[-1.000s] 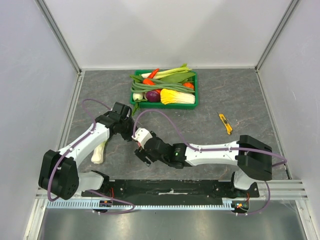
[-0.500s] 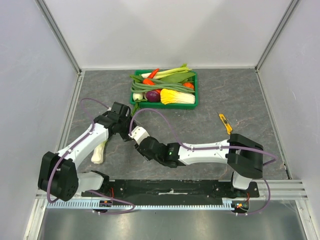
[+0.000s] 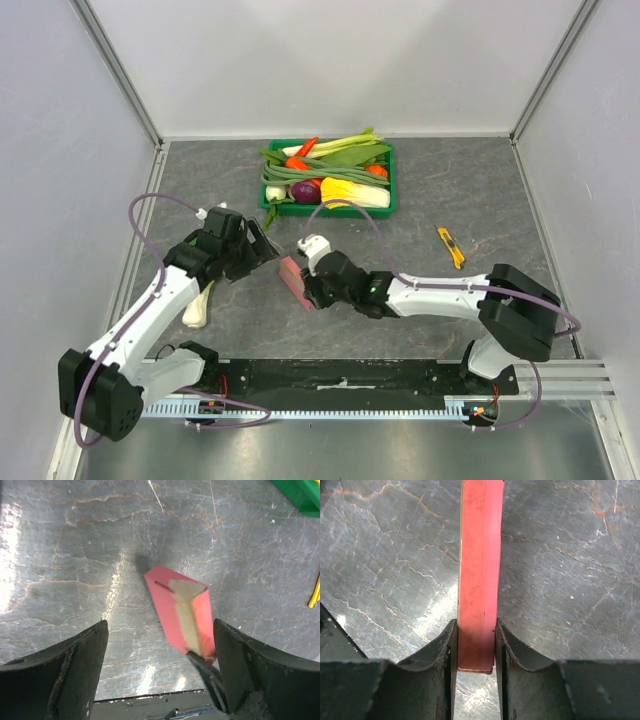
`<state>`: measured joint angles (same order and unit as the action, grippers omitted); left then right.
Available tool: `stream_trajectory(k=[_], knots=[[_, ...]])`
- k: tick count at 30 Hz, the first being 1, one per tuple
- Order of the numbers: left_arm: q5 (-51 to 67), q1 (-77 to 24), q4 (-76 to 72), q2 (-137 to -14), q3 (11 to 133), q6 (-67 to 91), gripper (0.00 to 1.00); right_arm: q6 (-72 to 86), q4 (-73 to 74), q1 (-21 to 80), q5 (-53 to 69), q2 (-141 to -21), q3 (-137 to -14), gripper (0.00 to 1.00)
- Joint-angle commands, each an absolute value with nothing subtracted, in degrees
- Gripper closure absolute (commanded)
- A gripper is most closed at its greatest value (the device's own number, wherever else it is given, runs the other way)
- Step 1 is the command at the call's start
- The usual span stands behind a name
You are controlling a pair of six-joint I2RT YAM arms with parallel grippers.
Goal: Unpack the express box
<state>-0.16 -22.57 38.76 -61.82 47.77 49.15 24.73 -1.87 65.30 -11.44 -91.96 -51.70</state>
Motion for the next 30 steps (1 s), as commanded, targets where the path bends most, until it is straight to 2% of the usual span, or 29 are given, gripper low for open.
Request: stream_trajectory(k=[1, 2, 10, 13, 14, 16, 18, 20, 23, 30], knots=[[-4.8, -22.3, 39.2, -57.8, 46.9, 45.2, 0.05, 32.2, -10.0, 58.3, 1.4, -87.8, -46.4, 0.64], [-4.7, -22.3, 39.0, -57.4, 46.5, 44.9, 0.00, 33.0, -11.3, 57.2, 6.0, -87.6, -44.2, 0.64], [4.6, -22.3, 34.5, -56.1, 41.8, 43.5, 0.01, 40.8, -16.2, 49.5, 19.2, -91.8, -40.2, 0.60], [6.4, -22.3, 33.7, -56.3, 41.0, 43.7, 0.01, 41.5, -13.6, 48.6, 18.5, -91.5, -39.3, 0.52], [6.5, -22.3, 33.3, -56.4, 40.7, 43.7, 0.02, 41.7, -12.2, 48.4, 17.8, -91.1, -39.4, 0.44], [7.1, -22.3, 33.3, -56.9, 40.5, 43.8, 0.02, 41.5, -8.7, 48.2, 16.7, -89.5, -39.2, 0.39], [7.2, -22.3, 33.3, -57.9, 40.3, 44.0, 0.04, 41.6, -5.7, 48.0, 15.8, -86.8, -38.7, 0.27], [7.9, -22.3, 33.3, -59.3, 39.9, 44.4, 0.06, 41.4, -3.5, 48.1, 12.6, -83.3, -38.5, 0.17], [9.5, -22.3, 33.0, -61.3, 39.7, 44.3, 0.08, 40.3, 2.9, 48.1, 4.8, -78.5, -39.7, 0.12], [9.7, -22.3, 31.8, -60.7, 40.5, 42.7, 0.09, 34.3, 15.4, 46.8, -15.0, -70.9, -43.8, 0.13]])
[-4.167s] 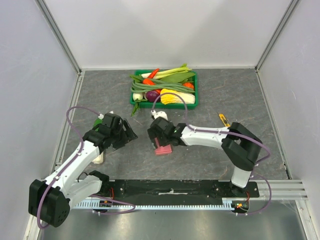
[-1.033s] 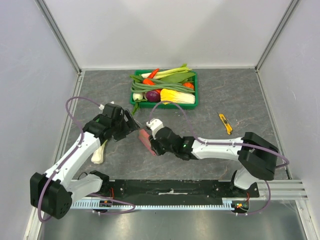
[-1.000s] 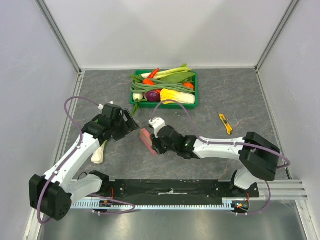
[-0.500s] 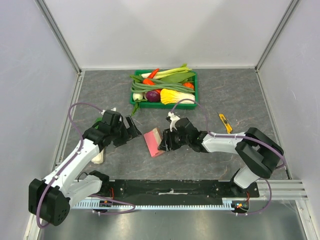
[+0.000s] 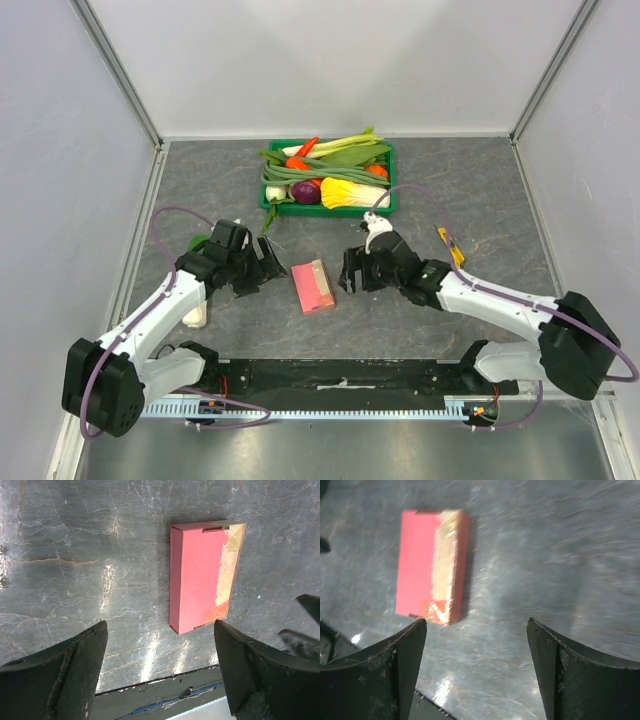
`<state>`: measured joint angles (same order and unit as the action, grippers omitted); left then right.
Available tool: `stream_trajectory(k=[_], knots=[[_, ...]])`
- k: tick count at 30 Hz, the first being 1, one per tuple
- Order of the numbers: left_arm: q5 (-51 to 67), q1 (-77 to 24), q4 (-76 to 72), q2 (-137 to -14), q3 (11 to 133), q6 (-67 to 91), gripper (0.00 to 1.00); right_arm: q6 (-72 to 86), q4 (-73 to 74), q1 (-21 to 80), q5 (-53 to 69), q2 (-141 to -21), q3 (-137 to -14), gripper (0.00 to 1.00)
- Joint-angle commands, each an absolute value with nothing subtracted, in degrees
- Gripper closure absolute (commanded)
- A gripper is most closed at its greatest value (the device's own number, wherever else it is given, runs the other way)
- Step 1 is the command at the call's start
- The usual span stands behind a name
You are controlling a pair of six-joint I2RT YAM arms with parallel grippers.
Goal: Unpack the express box
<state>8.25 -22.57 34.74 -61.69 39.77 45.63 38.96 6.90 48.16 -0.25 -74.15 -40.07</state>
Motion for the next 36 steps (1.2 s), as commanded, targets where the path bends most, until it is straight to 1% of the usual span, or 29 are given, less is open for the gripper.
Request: stream_trajectory(k=[1, 5, 7, 8, 9, 11, 12, 15, 19, 26, 30, 33, 34, 36], knots=[[9.8, -22.3, 31.5, -60.6, 40.8, 42.5, 0.09, 33.8, 16.5, 44.7, -16.3, -71.0, -44.7, 0.13], [11.2, -22.3, 29.3, -60.1, 41.1, 41.1, 0.09, 30.5, 20.8, 37.0, -22.0, -72.5, -46.2, 0.13], [12.6, -22.3, 28.2, -60.4, 41.3, 40.5, 0.09, 29.4, 21.4, 31.2, -24.1, -72.9, -46.0, 0.12], [12.9, -22.3, 27.2, -60.5, 41.5, 40.0, 0.09, 29.0, 21.3, 28.9, -24.3, -73.8, -45.9, 0.12], [12.9, -22.3, 26.8, -60.6, 41.6, 39.7, 0.09, 28.7, 21.2, 24.1, -24.5, -74.4, -45.9, 0.11], [12.3, -22.3, 26.1, -61.3, 42.1, 39.6, 0.09, 26.7, 19.4, 19.4, -23.0, -76.7, -45.8, 0.11], [11.9, -22.3, 25.9, -61.6, 42.3, 39.4, 0.09, 25.8, 18.7, 15.3, -22.0, -77.7, -45.9, 0.11], [12.0, -22.3, 25.2, -63.2, 44.1, 38.3, 0.09, 22.9, 17.3, 9.5, -19.6, -82.7, -47.8, 0.11], [12.5, -22.3, 24.8, -65.6, 47.0, 36.8, 0.09, 21.6, 17.5, 6.1, -17.8, -88.1, -51.6, 0.12], [13.1, -22.3, 25.0, -69.3, 50.4, 35.2, 0.09, 21.7, 16.2, 2.9, -14.2, -93.2, -52.0, 0.13], [14.3, -22.3, 25.4, -70.8, 50.9, 34.7, 0.09, 23.8, 17.7, 2.5, -12.0, -95.4, -52.1, 0.18], [14.7, -22.3, 25.6, -71.2, 50.6, 34.5, 0.09, 25.6, 17.9, 2.5, -11.0, -95.5, -51.0, 0.27], [14.9, -22.3, 25.6, -71.1, 50.5, 34.4, 0.09, 25.8, 18.2, 2.6, -10.0, -95.3, -50.5, 0.35], [14.9, -22.3, 25.5, -70.8, 50.3, 34.4, 0.09, 26.4, 19.2, 2.6, -9.3, -94.3, -49.8, 0.42]])
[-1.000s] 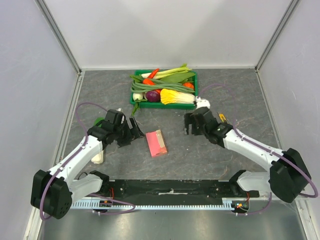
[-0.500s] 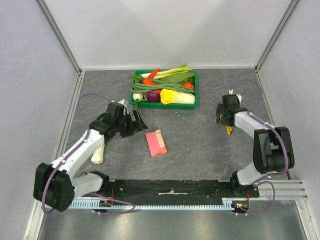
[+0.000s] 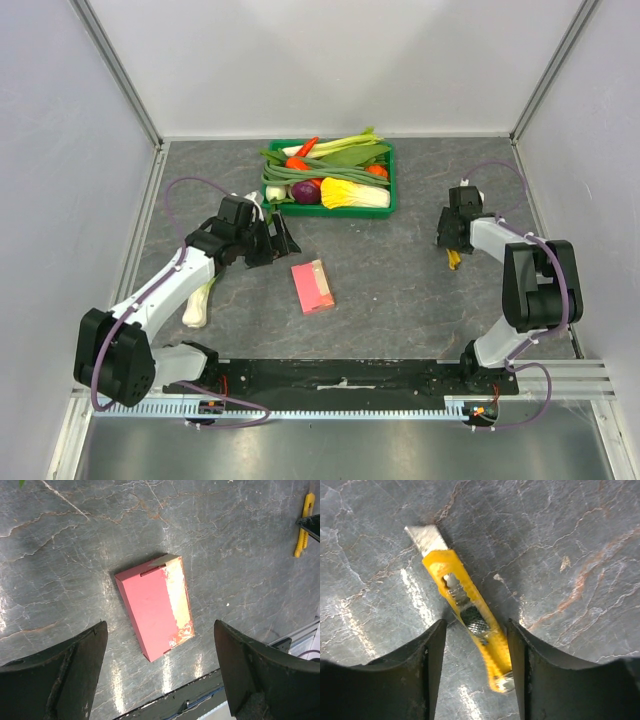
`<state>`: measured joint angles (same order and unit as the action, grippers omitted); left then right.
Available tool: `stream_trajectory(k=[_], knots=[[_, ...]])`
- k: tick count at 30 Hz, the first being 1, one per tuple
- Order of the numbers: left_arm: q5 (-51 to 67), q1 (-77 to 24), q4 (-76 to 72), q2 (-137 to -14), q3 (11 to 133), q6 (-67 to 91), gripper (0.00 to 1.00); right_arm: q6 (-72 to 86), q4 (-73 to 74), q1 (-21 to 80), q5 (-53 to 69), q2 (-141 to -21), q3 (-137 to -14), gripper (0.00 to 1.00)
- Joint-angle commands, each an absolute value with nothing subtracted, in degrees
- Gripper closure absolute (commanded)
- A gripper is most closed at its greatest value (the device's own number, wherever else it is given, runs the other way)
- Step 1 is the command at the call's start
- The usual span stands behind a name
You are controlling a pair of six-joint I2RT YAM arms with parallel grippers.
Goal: Unpack the express box
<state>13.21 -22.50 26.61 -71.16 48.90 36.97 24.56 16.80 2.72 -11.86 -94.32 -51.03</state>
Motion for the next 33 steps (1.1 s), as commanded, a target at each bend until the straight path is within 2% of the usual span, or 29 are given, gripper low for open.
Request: stream_trajectory(k=[1, 6, 12, 16, 19, 26, 33], knots=[[15.0, -22.3, 25.4, -70.7, 50.1, 34.3, 0.09, 26.5, 19.5, 2.6, -8.7, -94.0, -49.1, 0.47], [21.6, -22.3, 22.9, -70.3, 50.0, 31.6, 0.09, 26.6, 20.6, 4.0, -2.9, -90.8, -46.1, 0.54], [23.9, -22.4, 22.2, -71.3, 50.8, 30.6, 0.10, 28.4, 20.7, 8.6, -2.1, -88.9, -43.0, 0.70], [25.4, -22.4, 21.7, -72.5, 51.2, 31.4, 0.11, 28.7, 20.8, 10.8, -2.4, -88.3, -42.8, 0.88], [26.7, -22.4, 21.6, -73.2, 51.2, 32.1, 0.11, 27.8, 20.7, 13.0, -1.2, -86.2, -43.2, 0.96], [30.8, -22.6, 18.9, -74.8, 51.2, 34.2, 0.12, 25.9, 22.1, 18.2, 11.0, -81.3, -44.2, 1.00], [33.9, -23.3, 15.8, -78.3, 51.5, 36.0, 0.14, 26.4, 21.1, 26.4, 15.4, -77.7, -44.6, 1.00]])
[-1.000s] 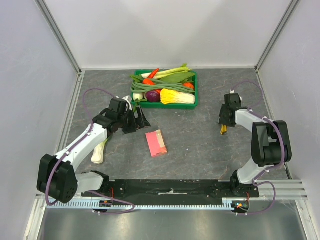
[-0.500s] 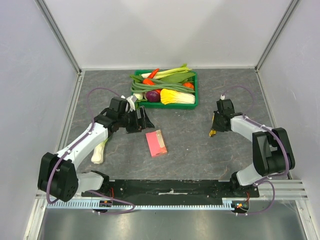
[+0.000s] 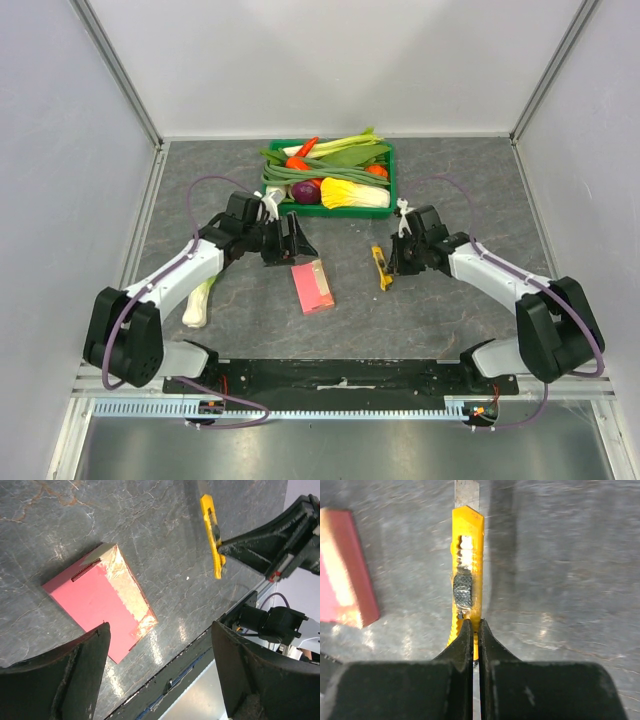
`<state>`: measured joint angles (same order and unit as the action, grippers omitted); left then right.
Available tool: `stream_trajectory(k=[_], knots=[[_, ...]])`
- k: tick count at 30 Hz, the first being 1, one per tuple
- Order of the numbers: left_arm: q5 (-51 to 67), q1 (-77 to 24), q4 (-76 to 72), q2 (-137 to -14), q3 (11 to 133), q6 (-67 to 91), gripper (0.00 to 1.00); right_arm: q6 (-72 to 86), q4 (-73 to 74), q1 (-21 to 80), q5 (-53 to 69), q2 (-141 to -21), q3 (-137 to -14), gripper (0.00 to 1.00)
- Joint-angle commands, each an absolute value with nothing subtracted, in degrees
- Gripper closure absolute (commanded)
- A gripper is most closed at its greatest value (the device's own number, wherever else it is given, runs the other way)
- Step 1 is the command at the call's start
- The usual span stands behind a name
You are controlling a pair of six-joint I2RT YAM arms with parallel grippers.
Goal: Unpack the express box
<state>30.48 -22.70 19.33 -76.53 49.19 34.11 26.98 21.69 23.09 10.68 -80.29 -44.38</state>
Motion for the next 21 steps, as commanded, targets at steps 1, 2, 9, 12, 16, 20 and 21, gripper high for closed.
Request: stream_trajectory(k=[1, 2, 9, 12, 16, 20, 21], knots=[[34.4, -23.6, 15.5, -78.6, 51.5, 36.2, 0.14, 26.2, 20.7, 27.0, 15.6, -77.4, -44.5, 1.00], [34.7, -23.6, 15.3, -78.9, 51.6, 36.4, 0.14, 26.0, 20.0, 27.5, 15.7, -77.2, -44.5, 1.00], [39.7, -25.3, 12.7, -81.0, 53.1, 37.1, 0.14, 23.6, 15.6, 34.1, 21.2, -75.2, -45.2, 1.00], [41.7, -25.9, 12.7, -83.3, 53.8, 38.4, 0.14, 22.5, 13.9, 37.6, 22.1, -74.8, -45.9, 1.00], [46.6, -25.9, 12.1, -86.1, 54.0, 40.5, 0.14, 21.7, 11.5, 40.8, 25.1, -74.0, -46.4, 1.00], [52.7, -25.8, 10.7, -86.9, 53.3, 39.6, 0.24, 21.4, 10.1, 42.5, 27.9, -73.3, -46.7, 0.98], [53.5, -25.9, 11.1, -87.0, 53.0, 38.8, 0.26, 21.4, 10.1, 43.0, 28.3, -73.0, -46.9, 0.98]])
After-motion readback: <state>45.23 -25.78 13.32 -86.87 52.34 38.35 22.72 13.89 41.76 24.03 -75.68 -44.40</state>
